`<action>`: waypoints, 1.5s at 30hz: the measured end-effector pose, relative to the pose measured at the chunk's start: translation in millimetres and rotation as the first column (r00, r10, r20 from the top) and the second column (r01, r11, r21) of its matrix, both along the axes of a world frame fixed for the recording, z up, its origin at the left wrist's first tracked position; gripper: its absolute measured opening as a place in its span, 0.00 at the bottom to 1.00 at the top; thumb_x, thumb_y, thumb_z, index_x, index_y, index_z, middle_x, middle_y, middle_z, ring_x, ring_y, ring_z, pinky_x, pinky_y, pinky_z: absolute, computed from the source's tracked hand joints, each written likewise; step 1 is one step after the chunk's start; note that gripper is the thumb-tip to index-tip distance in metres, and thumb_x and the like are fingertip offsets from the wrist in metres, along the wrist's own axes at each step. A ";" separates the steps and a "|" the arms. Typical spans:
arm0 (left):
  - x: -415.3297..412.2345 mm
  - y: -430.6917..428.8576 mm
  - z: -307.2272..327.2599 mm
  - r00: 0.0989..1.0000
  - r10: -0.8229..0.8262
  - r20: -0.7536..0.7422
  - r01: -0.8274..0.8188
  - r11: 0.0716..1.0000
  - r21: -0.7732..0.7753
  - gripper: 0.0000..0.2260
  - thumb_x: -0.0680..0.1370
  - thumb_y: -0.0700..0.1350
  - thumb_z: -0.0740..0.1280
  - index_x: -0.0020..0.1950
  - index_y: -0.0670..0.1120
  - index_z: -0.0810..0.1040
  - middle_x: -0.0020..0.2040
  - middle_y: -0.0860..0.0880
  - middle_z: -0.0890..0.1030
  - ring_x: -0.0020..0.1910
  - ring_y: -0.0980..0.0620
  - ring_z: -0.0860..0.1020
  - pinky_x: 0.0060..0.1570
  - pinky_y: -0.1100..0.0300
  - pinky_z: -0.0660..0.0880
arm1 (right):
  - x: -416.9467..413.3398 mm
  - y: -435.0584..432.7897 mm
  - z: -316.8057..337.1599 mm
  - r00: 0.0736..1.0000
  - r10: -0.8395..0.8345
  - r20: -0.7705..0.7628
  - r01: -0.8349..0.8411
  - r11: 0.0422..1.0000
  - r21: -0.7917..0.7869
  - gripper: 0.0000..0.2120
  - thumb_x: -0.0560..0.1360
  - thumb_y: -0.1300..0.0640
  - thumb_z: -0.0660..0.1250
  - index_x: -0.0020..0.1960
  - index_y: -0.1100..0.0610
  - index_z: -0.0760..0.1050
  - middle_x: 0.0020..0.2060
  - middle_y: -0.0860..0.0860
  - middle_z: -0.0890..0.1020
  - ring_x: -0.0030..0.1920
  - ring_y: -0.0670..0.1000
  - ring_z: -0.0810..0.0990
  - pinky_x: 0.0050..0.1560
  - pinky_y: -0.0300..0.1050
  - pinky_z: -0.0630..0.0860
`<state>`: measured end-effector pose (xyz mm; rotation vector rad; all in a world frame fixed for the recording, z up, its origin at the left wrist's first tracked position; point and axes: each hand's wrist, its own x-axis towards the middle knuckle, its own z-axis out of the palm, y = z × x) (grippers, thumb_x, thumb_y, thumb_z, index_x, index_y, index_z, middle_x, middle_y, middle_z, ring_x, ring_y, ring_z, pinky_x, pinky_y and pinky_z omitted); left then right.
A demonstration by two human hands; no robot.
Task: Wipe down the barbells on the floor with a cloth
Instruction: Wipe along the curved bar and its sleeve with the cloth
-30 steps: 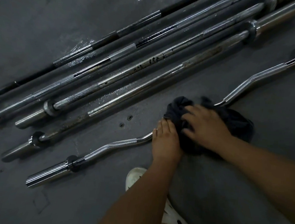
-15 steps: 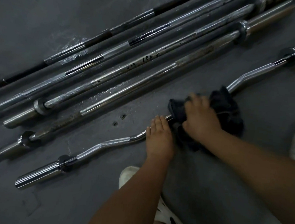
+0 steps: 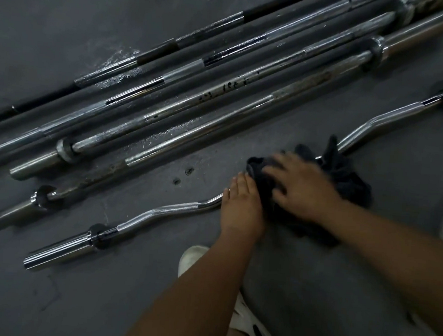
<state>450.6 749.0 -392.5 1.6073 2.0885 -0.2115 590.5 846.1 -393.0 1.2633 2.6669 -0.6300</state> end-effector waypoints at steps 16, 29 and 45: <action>4.0 2.0 9.1 1.000 0.016 0.024 -0.014 0.994 -0.111 0.47 0.74 0.53 0.68 0.80 0.39 0.40 0.81 0.40 0.44 0.80 0.41 0.45 0.77 0.46 0.47 | -18.9 -32.5 13.2 0.959 -0.284 -0.017 0.278 0.948 -0.156 0.30 0.72 0.63 0.65 0.72 0.49 0.67 0.75 0.55 0.55 0.70 0.64 0.59 0.67 0.55 0.69; -0.8 -29.3 97.2 0.994 0.099 0.038 -0.096 0.993 -0.064 0.44 0.76 0.52 0.68 0.81 0.46 0.40 0.81 0.43 0.43 0.80 0.42 0.48 0.76 0.44 0.53 | -3.4 -70.3 93.5 0.973 -0.224 -0.052 0.216 0.967 -0.135 0.21 0.74 0.62 0.65 0.67 0.52 0.70 0.67 0.55 0.63 0.63 0.62 0.68 0.62 0.53 0.74; 29.6 -77.5 160.1 0.992 0.128 -0.012 -0.127 0.990 0.062 0.43 0.75 0.47 0.67 0.81 0.49 0.42 0.81 0.45 0.42 0.80 0.43 0.47 0.76 0.44 0.55 | 32.4 -100.7 150.4 0.939 -0.301 -0.166 0.297 0.954 -0.047 0.25 0.75 0.65 0.65 0.70 0.51 0.67 0.73 0.54 0.57 0.69 0.59 0.62 0.64 0.54 0.73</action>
